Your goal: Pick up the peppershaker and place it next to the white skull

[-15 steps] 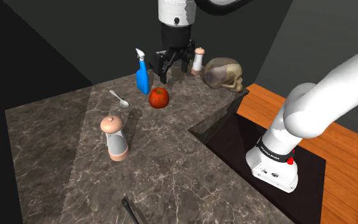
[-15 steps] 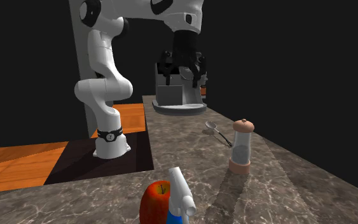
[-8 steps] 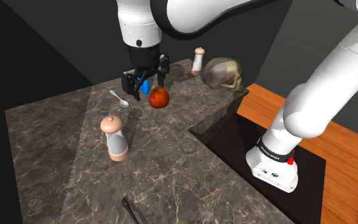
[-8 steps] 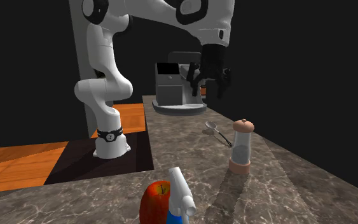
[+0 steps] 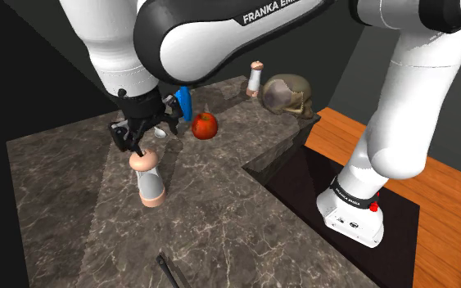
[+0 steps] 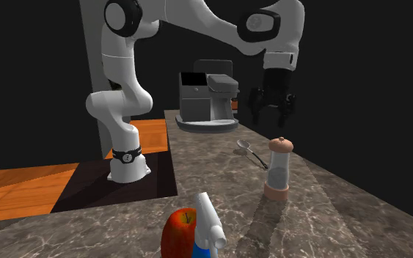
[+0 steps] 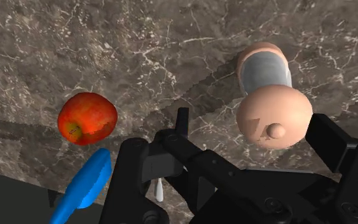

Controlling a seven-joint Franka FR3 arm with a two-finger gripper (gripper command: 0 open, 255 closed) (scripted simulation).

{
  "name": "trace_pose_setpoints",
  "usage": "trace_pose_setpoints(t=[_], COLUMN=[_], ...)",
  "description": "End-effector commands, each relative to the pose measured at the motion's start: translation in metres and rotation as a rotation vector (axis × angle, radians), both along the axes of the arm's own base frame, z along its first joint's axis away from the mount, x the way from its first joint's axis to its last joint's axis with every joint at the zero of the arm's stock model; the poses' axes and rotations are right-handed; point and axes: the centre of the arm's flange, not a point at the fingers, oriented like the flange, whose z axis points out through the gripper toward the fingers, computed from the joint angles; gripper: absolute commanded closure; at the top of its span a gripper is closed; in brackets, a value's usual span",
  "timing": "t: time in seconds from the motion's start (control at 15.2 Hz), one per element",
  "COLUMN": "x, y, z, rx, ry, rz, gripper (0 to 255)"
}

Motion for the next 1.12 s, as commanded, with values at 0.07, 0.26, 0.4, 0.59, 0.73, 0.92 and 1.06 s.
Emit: trace_pose_setpoints(t=[0.07, 0.26, 0.4, 0.59, 0.73, 0.92, 1.06], x=[0.009, 0.01, 0.01, 0.012, 0.011, 0.012, 0.012], y=[0.039, 0.038, 0.036, 0.032, 0.032, 0.032, 0.032], z=[-0.019, -0.03, -0.04, -0.059, -0.059, -0.059, -0.059], rx=[-0.015, -0.015, -0.015, -0.015, -0.015, -0.015, -0.015], ry=[-0.005, -0.005, -0.005, -0.005, -0.005, -0.005, -0.005], rz=[0.0, 0.0, 0.0, 0.0, 0.0, 0.0, 0.0], gripper=[0, 0, 0, 0, 0, 0, 0])
